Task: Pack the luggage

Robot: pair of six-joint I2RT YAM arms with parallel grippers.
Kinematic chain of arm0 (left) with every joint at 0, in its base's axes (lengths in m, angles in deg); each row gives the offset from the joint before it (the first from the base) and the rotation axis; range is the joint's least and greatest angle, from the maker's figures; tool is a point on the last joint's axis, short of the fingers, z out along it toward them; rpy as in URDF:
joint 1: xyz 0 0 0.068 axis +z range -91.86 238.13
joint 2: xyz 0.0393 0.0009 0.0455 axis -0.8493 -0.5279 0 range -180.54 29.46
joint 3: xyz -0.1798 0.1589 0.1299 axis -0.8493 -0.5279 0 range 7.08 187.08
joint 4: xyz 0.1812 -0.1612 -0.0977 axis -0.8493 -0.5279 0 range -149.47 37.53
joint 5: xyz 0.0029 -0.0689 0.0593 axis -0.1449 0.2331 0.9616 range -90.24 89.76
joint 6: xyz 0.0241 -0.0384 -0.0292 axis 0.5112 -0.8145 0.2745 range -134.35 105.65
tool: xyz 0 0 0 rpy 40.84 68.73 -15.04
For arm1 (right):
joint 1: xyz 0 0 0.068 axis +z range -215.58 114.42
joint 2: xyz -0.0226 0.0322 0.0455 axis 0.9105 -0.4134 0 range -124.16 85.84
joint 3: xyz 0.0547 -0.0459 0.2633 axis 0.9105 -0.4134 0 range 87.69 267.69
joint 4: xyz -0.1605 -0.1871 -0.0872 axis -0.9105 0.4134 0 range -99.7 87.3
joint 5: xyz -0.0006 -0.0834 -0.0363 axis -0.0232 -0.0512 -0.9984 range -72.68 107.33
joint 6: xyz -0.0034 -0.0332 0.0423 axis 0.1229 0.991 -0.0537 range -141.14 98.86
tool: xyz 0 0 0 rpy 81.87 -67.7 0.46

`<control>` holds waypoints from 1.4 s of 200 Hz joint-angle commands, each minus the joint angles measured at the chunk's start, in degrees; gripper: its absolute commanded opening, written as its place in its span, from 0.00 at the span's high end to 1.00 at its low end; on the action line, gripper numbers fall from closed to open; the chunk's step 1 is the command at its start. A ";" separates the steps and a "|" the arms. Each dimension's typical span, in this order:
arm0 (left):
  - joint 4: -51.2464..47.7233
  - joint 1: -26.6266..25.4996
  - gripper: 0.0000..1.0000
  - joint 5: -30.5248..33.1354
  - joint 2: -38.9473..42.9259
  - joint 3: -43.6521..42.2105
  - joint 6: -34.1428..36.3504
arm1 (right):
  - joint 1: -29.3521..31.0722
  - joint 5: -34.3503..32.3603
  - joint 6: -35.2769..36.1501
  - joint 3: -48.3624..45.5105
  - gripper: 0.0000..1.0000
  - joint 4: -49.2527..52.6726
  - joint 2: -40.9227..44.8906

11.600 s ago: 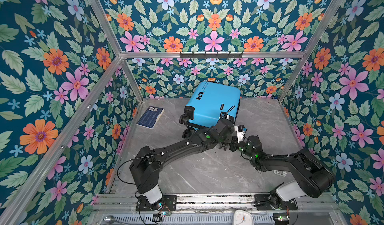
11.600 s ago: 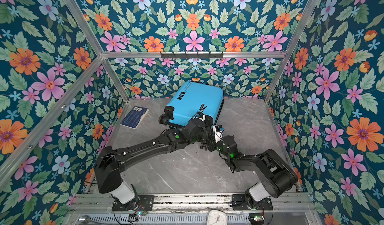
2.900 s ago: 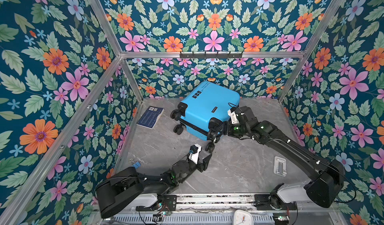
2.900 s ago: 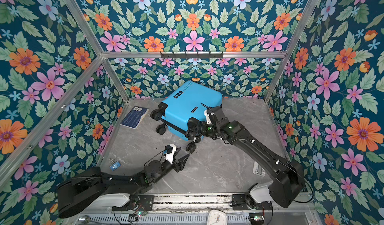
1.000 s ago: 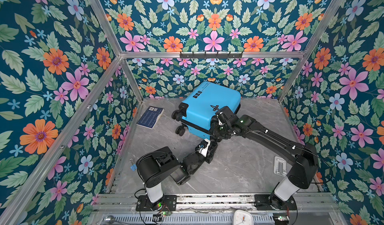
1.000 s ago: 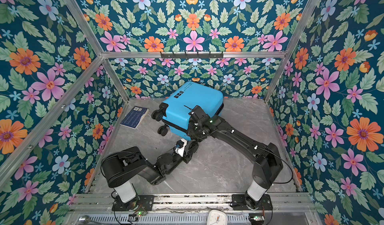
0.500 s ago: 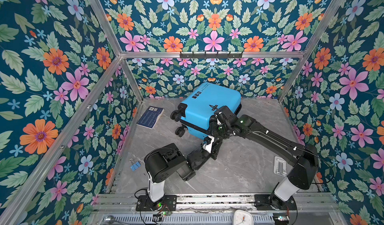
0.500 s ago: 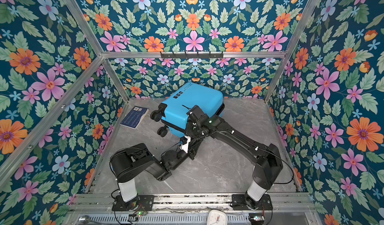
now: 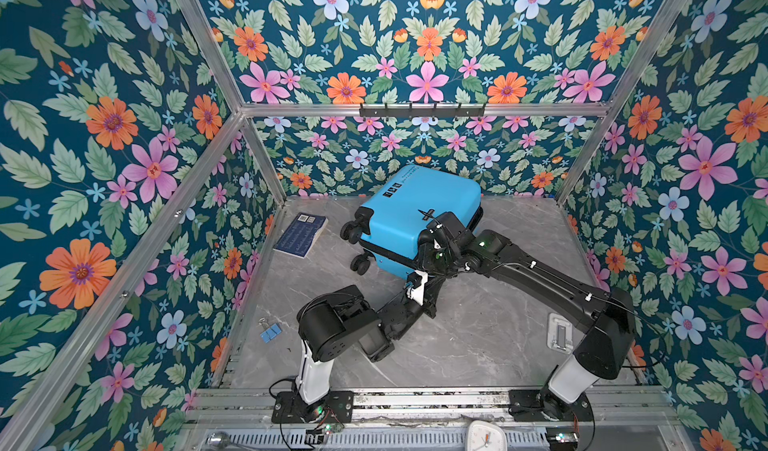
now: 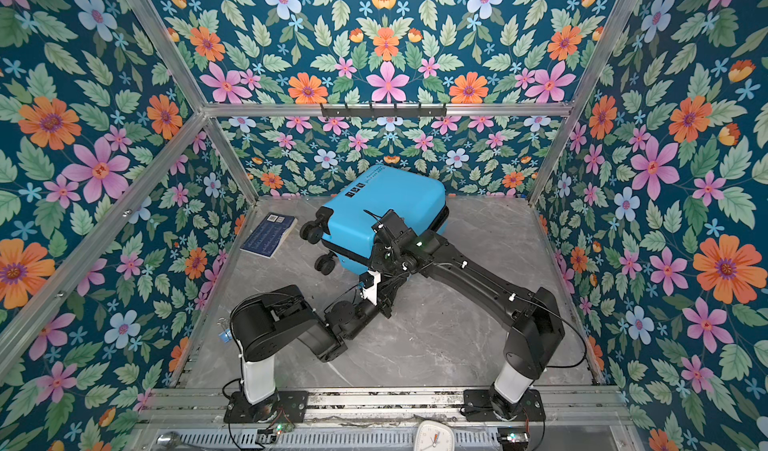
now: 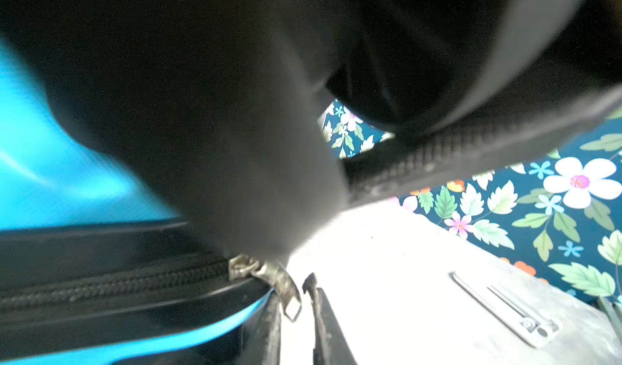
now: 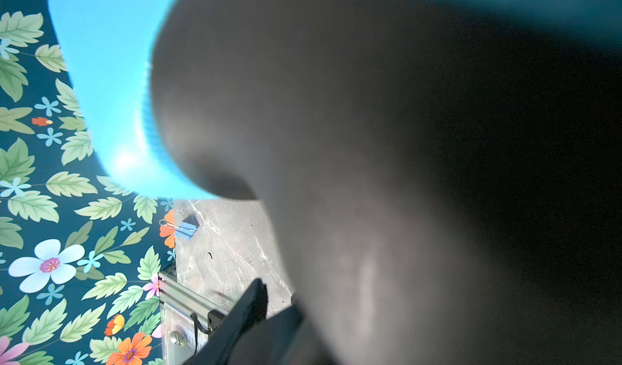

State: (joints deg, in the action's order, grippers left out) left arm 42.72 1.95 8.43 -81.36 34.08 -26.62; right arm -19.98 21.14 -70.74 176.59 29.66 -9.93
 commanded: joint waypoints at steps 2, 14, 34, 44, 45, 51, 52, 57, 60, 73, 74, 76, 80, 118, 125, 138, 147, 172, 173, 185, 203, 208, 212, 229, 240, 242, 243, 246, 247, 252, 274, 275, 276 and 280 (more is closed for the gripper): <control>0.60 0.29 0.85 2.99 -0.53 0.76 -3.88 | 0.97 3.30 0.56 0.66 1.00 -6.53 -0.90; 0.60 0.28 0.88 3.19 -0.44 0.77 -3.87 | 0.98 3.15 0.43 0.60 1.00 -6.66 -0.79; 0.69 0.30 0.95 3.20 0.05 0.26 -3.89 | 0.97 2.87 0.47 0.43 1.00 -6.68 -0.66; 0.69 0.29 0.99 3.12 0.49 -0.30 -3.88 | 0.97 2.57 0.45 0.31 1.00 -6.91 -0.61; 0.69 0.29 1.00 3.16 0.55 -0.38 -3.94 | 0.98 2.54 0.45 0.31 1.00 -6.91 -0.58; 0.69 0.28 1.00 2.85 0.84 -0.81 -3.99 | 1.00 2.51 0.46 0.31 1.00 -7.05 -0.49; 0.69 0.28 1.00 2.85 0.90 -0.86 -4.07 | 0.99 2.51 0.47 0.31 1.00 -7.03 -0.48; 0.69 0.28 1.00 2.41 1.18 -1.10 -4.09 | 0.98 2.51 0.40 0.24 1.00 -7.17 -0.60; 0.69 0.28 1.00 2.17 1.40 -1.34 -4.15 | 0.98 2.56 0.44 0.22 1.00 -7.34 -0.60; 0.69 0.24 1.00 1.38 2.07 -2.08 -4.44 | 1.01 3.09 0.09 0.17 1.00 -7.91 -0.64; 0.73 0.22 1.00 1.41 2.13 -2.19 -4.48 | 1.00 3.11 0.02 0.15 1.00 -7.99 -0.73; 0.77 0.20 1.00 1.39 2.18 -2.32 -4.64 | 0.96 3.12 0.03 0.14 1.00 -8.11 -0.76; 0.78 0.20 1.00 1.55 2.47 -2.59 -4.85 | 0.92 3.13 -0.05 0.11 1.00 -8.27 -0.79; 0.69 0.20 1.00 6.23 4.11 -5.06 -5.68 | 0.87 3.04 -0.43 0.47 1.00 -9.02 -1.00; 0.69 0.20 0.95 7.41 4.28 -5.55 -5.66 | 0.89 3.04 -0.53 0.61 1.00 -9.11 -1.00; 0.69 0.20 0.73 9.89 4.68 -6.64 -5.66 | 0.89 3.04 -0.78 0.72 1.00 -9.67 -1.00; 0.69 0.20 0.59 11.63 5.22 -7.77 -5.62 | 0.90 3.04 -0.76 0.98 1.00 -9.89 -1.13; 0.69 -0.56 0.43 15.64 7.37 -10.11 -1.68 | 0.91 3.37 -1.23 1.66 1.00 -10.63 -1.68; 0.69 -0.62 0.43 15.84 7.46 -10.16 -1.43 | 0.86 3.38 -1.26 1.68 1.00 -10.75 -1.69; 0.69 -1.07 0.42 17.49 8.34 -10.73 1.51 | 0.90 3.78 -1.91 1.71 1.00 -11.83 -1.96; 0.69 -1.21 0.41 19.49 9.19 -11.08 4.96 | 1.06 4.67 -3.23 1.93 1.00 -13.99 -2.95; 0.69 -1.19 0.40 20.39 9.39 -11.38 5.66 | 1.21 4.75 -3.50 2.18 1.00 -14.36 -3.37; 0.69 -1.16 0.40 21.01 9.55 -11.51 6.11 | 1.39 4.75 -3.64 2.43 1.00 -14.60 -3.62; 0.73 -1.21 0.33 24.44 10.16 -12.37 7.07 | 2.32 4.71 -4.22 3.91 1.00 -15.48 -5.10; 0.78 -1.08 0.31 25.24 10.58 -13.07 7.66 | 3.24 4.45 -4.68 4.70 1.00 -16.27 -6.01; 0.78 -1.09 0.31 25.25 10.66 -13.17 7.87 | 3.34 4.38 -4.77 4.81 1.00 -16.38 -6.23; 0.78 -1.11 0.31 25.26 10.69 -13.19 7.96 | 3.44 4.37 -4.87 4.89 1.00 -16.48 -6.21; 0.73 -1.08 0.31 25.34 10.84 -13.32 8.15 | 3.70 4.32 -5.03 5.12 1.00 -16.77 -6.59; 0.76 -1.05 0.31 25.34 10.86 -13.44 8.19 | 3.79 4.29 -5.05 5.22 1.00 -16.81 -6.69; 0.78 -1.11 0.30 25.39 11.01 -13.75 8.39 | 4.17 4.12 -5.35 5.54 1.00 -17.14 -7.18; 0.78 -1.08 0.28 27.35 11.41 -14.76 8.58 | 6.01 3.75 -6.69 6.97 1.00 -19.25 -9.48; 0.78 -1.06 0.28 27.49 11.46 -14.82 8.58 | 6.09 3.74 -6.71 7.16 1.00 -19.28 -9.55; 0.82 -1.09 0.28 27.61 11.48 -14.85 8.58 | 6.17 3.74 -6.77 7.29 1.00 -19.30 -9.62; 0.85 -1.12 0.28 28.15 11.49 -14.94 8.52 | 6.39 3.66 -6.89 7.81 1.00 -19.40 -10.15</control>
State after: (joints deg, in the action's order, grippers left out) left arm 40.54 0.77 32.80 -70.24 19.83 -19.83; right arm -14.88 21.53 -75.38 181.97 21.94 -18.87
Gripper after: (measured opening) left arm 0.717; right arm 0.542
